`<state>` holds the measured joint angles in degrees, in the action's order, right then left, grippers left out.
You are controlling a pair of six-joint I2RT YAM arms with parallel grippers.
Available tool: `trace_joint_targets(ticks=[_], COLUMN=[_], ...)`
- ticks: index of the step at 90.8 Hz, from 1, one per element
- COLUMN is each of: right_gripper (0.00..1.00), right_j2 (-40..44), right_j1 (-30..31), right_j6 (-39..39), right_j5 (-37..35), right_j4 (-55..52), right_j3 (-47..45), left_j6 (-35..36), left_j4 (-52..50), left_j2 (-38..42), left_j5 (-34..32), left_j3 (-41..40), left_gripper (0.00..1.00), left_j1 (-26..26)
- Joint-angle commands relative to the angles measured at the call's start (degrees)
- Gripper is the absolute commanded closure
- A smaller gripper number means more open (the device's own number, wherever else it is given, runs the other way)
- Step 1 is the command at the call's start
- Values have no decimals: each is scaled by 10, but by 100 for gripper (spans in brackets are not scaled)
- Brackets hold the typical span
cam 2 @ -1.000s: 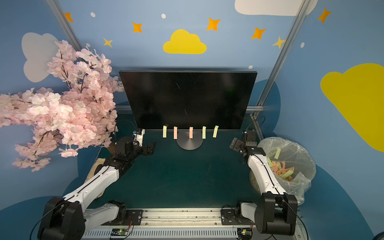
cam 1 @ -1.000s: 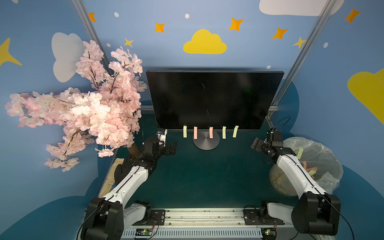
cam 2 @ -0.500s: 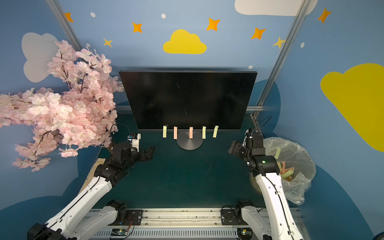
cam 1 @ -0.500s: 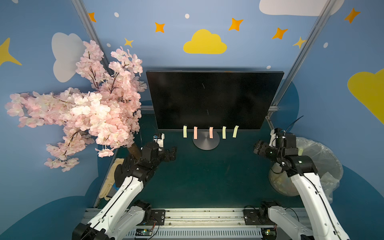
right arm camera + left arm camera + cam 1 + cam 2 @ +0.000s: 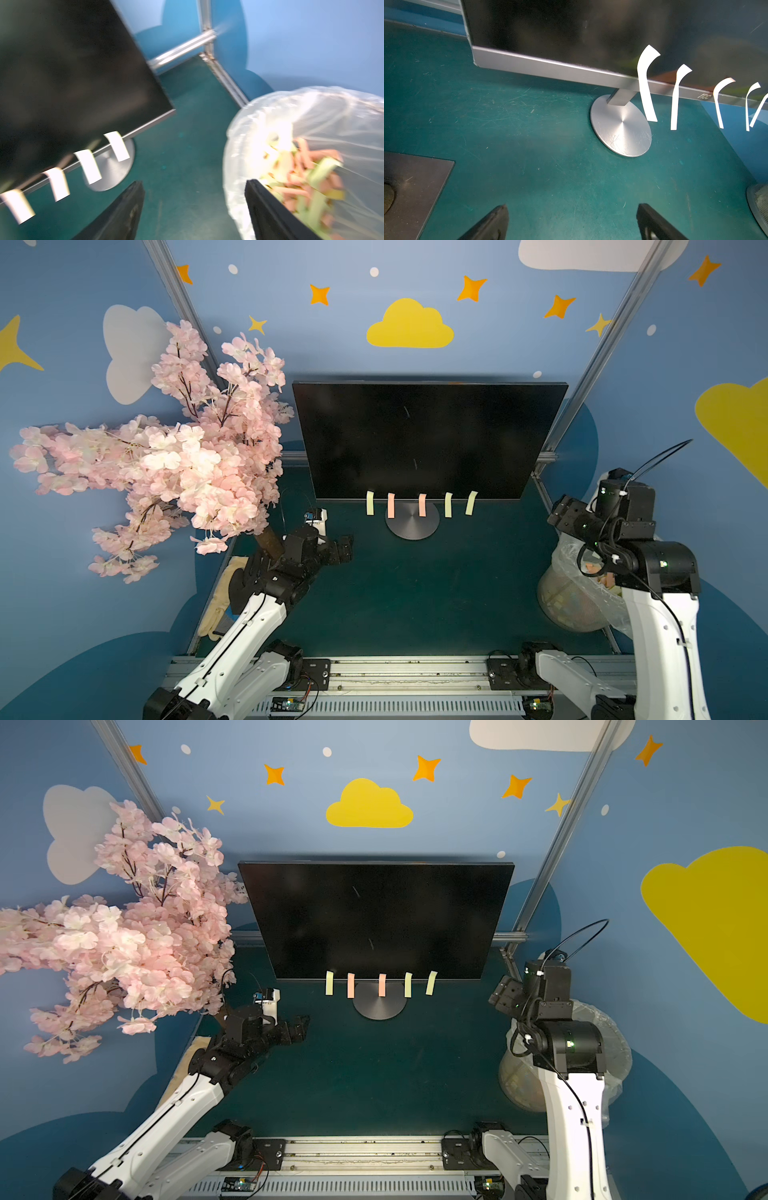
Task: Remove the sticky note from the monitor
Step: Move the trash bin to the center of the board.
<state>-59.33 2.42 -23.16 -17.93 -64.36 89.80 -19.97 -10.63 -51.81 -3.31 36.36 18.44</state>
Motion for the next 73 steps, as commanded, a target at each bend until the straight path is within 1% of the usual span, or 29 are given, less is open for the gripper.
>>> trace_joint_targets(ticks=[1, 14, 29, 40, 54, 63, 73], right_gripper=[19, 20, 24, 31, 43, 53, 67], right_j2=[-22, -30, -43, -45, -50, -57, -58], right_j1=[-32, -64, -78, -86, -90, -91, -91], right_j6=[16, 23, 29, 31, 34, 34, 35], right_j5=[-39, -31, -18, -7, 4, 17, 28], right_j4=[-66, -66, -61, -54, -45, -41, -38], right_j3=[-3, -30, -68, -97, -113, -115, -116], left_j6=[-6, -9, -13, -14, -20, -27, -31], left_j4=[7, 17, 17, 18, 21, 24, 27], left_j2=[-7, -22, -34, -35, -36, -36, -38], left_j5=[7, 16, 23, 24, 24, 23, 25], left_j3=[3, 5, 12, 14, 12, 8, 8], left_gripper=[0, 0, 0, 0, 0, 0, 0], left_j1=[1, 1, 1, 1, 1, 1, 1])
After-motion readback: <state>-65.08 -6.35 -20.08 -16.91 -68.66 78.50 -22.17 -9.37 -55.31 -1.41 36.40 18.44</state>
